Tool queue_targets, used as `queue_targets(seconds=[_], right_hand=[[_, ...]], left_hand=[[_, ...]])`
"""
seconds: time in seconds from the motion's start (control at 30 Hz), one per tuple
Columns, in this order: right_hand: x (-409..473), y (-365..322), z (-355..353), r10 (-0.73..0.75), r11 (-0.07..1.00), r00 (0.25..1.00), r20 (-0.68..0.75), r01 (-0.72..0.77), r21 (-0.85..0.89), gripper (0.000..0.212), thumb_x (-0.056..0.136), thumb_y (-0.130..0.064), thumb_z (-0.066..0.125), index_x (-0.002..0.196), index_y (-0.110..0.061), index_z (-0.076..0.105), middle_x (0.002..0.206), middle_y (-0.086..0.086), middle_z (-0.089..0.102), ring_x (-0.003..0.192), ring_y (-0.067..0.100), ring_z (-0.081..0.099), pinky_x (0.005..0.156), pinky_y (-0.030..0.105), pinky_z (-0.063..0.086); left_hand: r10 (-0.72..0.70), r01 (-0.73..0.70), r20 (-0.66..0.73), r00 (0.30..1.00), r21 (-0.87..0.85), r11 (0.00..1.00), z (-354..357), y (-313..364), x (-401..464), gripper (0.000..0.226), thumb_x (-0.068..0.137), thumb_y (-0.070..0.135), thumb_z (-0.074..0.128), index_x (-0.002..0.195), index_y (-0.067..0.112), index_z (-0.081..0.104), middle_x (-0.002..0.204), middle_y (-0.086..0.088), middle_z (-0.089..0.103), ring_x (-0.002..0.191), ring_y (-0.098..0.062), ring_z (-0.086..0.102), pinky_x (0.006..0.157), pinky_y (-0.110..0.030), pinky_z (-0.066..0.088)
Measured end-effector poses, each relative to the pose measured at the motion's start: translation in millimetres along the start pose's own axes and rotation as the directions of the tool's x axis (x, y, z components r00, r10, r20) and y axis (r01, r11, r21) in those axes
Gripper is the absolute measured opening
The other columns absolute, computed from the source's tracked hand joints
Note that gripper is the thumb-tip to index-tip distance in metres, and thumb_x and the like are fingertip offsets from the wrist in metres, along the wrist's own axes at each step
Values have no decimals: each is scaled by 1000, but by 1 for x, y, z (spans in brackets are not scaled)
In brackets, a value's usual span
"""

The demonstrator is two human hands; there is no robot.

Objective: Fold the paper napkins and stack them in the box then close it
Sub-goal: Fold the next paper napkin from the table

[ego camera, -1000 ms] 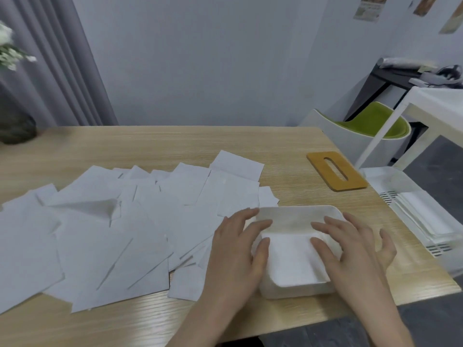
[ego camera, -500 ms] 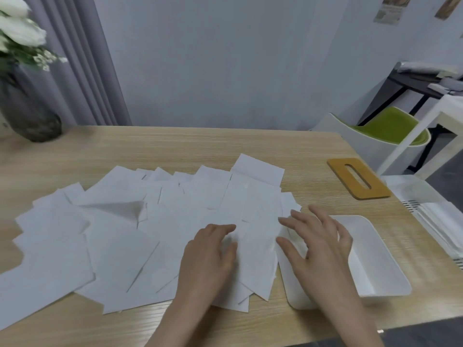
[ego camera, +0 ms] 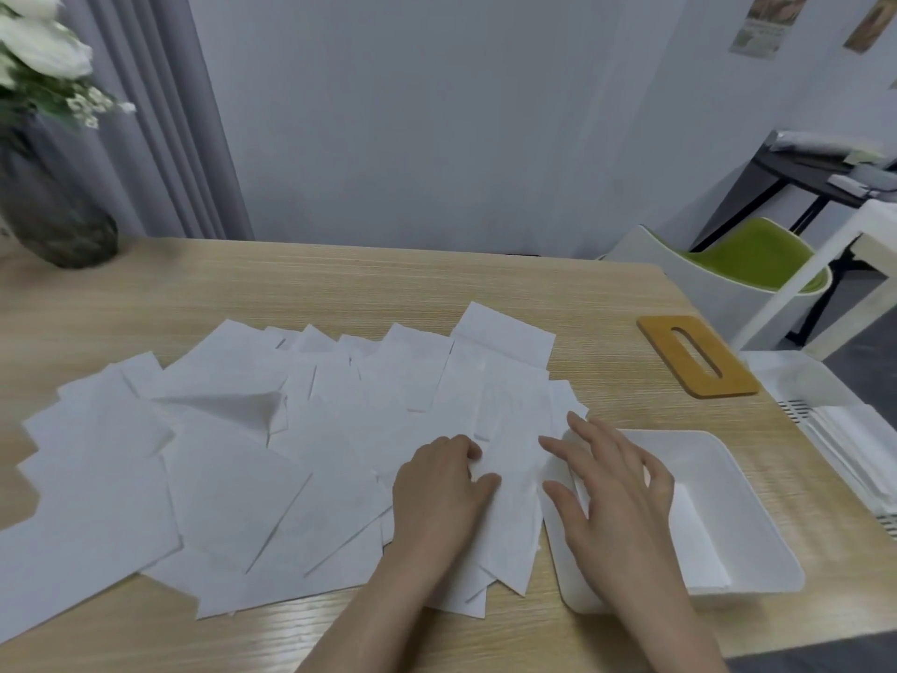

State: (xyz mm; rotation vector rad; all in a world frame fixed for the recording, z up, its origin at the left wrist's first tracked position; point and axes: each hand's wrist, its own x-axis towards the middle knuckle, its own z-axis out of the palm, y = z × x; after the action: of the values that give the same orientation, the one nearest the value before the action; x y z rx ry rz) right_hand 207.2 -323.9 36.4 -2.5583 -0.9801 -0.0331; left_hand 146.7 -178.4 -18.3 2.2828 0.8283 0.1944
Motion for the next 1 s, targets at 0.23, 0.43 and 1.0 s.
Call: queue_targets(seconds=[0.23,0.43,1.0], right_hand=[[-1,3,0,-6,999,1000,-7,5,-33,36,93,-25,57,126,-38,55,150,-16,32,142,2,18,112,32,-3],[0,8,-4,18,999,1000,-24,-19,-50,35,92,-22,60,124,-37,58,147,-13,38,141,5,25,112,34,-1],[-4,-50,18,-27,895,999,38,8,447,54,89,-36,60,137,-44,35,143,-27,36,130,-9,31,109,23,28]], left_hand=[[-17,16,-35,999,-26,1000,4,3,0,10,82,31,56,74,28,50,79,9,57,79,-9,54,66,-26,41],[-64,57,-45,997,-138,989,-4,-1,-6,15,81,28,56,70,27,46,70,11,54,67,-2,49,54,-22,29],[-220,117,-28,975,-778,617,-51,-46,-26,9,86,14,73,81,13,66,60,-13,60,59,-18,54,53,-26,37]])
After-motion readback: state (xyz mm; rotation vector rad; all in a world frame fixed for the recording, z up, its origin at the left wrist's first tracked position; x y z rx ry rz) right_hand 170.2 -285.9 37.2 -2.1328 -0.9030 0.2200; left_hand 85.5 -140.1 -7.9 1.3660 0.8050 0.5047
